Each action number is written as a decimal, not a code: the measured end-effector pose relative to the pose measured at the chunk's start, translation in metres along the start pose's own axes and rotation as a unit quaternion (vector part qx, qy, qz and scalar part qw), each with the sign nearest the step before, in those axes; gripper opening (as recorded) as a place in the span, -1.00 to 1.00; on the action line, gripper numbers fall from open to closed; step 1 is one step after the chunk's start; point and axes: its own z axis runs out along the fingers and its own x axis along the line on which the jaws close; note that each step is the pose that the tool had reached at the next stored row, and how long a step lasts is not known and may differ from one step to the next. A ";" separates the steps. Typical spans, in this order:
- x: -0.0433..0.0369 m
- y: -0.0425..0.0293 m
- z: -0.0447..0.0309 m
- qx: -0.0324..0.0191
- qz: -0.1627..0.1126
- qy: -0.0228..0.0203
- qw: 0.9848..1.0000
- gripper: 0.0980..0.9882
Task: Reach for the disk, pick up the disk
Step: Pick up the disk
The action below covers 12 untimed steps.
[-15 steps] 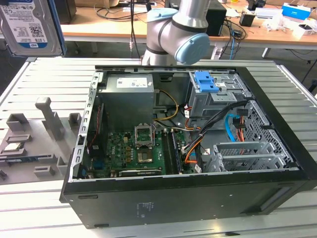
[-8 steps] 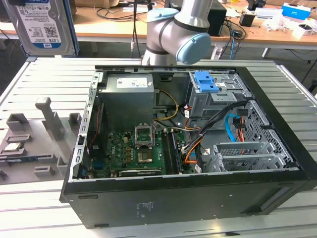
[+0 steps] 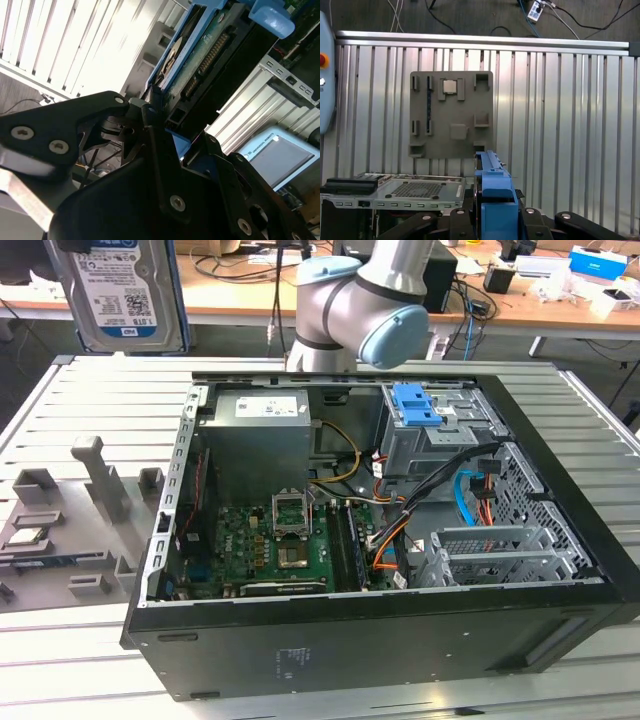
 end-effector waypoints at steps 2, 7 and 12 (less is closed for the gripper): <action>0.0002 -0.0071 -0.0003 0.000 0.000 0.000 1.000 -0.40; 0.0006 -0.0250 -0.0010 0.000 0.000 0.000 1.000 -0.40; 0.0010 -0.0434 -0.0018 -0.001 0.000 0.000 1.000 -0.40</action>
